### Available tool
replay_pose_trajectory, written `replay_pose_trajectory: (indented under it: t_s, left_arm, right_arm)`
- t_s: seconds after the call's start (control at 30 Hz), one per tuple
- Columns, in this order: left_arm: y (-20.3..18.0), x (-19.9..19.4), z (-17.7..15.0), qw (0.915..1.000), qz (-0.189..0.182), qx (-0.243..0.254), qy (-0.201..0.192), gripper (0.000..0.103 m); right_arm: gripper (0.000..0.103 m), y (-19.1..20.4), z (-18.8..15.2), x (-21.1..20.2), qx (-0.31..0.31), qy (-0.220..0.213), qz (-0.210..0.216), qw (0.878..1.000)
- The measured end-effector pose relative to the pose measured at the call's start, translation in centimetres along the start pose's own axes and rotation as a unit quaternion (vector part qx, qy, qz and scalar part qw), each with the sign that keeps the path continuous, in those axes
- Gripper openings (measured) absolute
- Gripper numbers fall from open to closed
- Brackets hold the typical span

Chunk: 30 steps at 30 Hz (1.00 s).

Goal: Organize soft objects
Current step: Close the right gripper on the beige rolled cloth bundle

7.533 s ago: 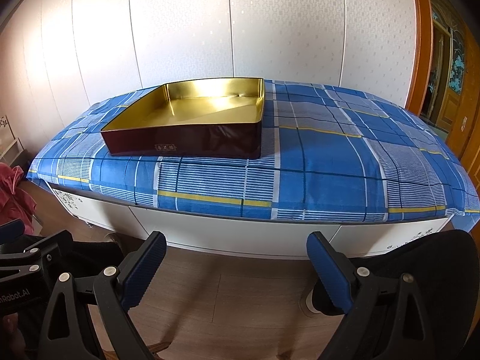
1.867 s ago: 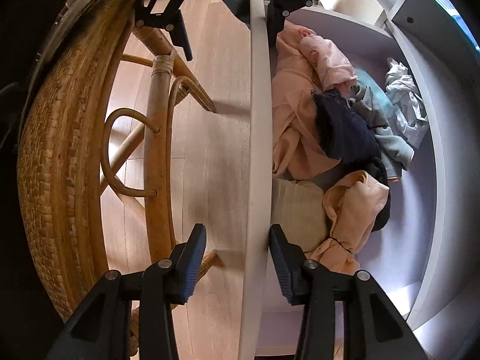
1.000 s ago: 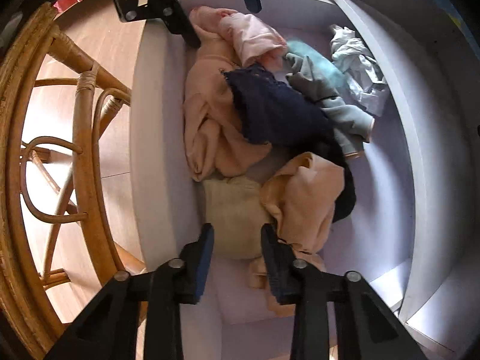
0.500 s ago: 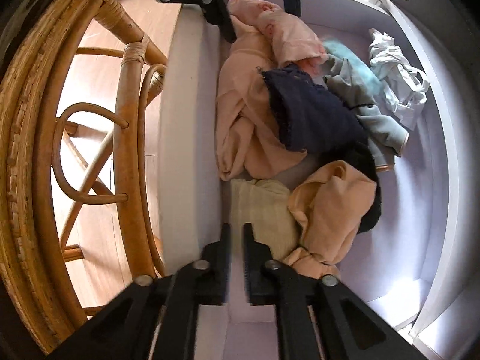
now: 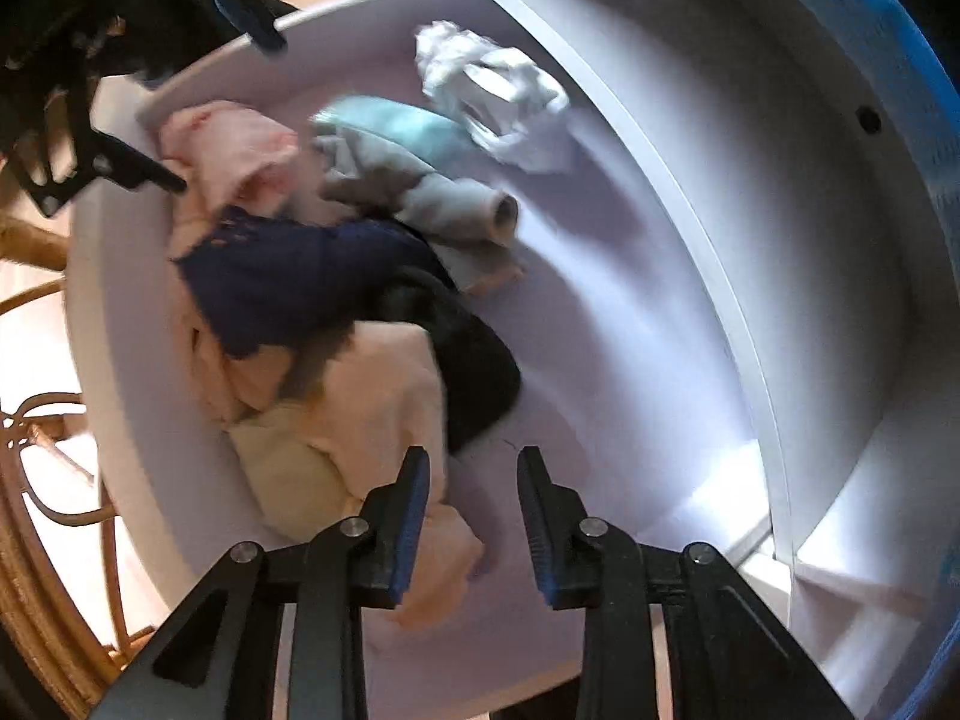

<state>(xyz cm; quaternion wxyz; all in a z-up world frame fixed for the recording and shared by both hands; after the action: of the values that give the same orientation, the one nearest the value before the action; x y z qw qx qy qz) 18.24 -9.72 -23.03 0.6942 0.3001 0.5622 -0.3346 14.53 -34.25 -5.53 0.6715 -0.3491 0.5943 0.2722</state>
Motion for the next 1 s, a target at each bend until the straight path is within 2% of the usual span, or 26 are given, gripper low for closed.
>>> replay_pose_trajectory:
  t_s: [0.13,0.33,0.53,0.67,0.73,0.8,0.83,0.9,1.0]
  left_arm:
    - [1.2,-0.5,0.9,0.999,0.001,-0.044,-0.011,0.094]
    - [1.1,-0.8,0.0,0.999,0.014,-0.043,-0.002,0.095]
    - [0.9,-0.7,0.4,0.998,-0.007,-0.062,-0.008,0.096]
    - [0.2,-0.7,0.3,0.9984,-0.009,-0.056,-0.005,0.096]
    - [0.1,-0.5,0.2,0.9984,-0.009,-0.056,-0.001,0.096]
    - [0.0,-0.6,0.2,0.998,-0.015,-0.061,-0.001,0.096]
    - [0.0,-0.5,0.2,0.9979,-0.017,-0.063,-0.002,0.096]
    - [0.1,-0.6,0.3,0.9966,-0.028,-0.077,-0.005,0.096]
    - [0.0,-0.7,0.5,0.9948,-0.045,-0.091,-0.007,0.096]
  right_arm:
    - [0.03,0.5,0.6,0.0,-0.002,-0.004,0.012,1.0]
    - [0.032,0.7,0.7,1.0,0.009,0.0,0.043,0.999]
    - [0.032,2.1,0.9,1.6,-0.002,0.003,0.062,0.998]
    - [0.032,2.5,0.9,1.7,0.0,0.004,0.076,0.997]
    - [0.036,2.6,0.7,2.0,0.005,0.011,0.083,0.996]
    - [0.056,2.7,0.6,2.5,0.01,0.018,0.089,0.996]
    - [0.06,2.8,0.5,2.8,0.015,0.025,0.096,0.995]
    - [0.062,3.3,0.1,3.8,0.019,0.041,0.116,0.992]
    - [0.062,4.5,-0.6,5.3,-0.007,0.068,0.112,0.991]
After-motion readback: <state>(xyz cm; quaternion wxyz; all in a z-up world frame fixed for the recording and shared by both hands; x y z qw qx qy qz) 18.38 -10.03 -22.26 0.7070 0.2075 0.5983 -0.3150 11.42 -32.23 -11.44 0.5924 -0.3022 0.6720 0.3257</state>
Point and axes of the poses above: each gripper's, at about its wrist camera, not at the fingertips, and x roughly the way its jaws point, y to its left, z to its top, the point moved 8 cm from there along x, roughly the way its jaws point, and after that the axes turned 6 degrees about -x, right-handed, at the moved point
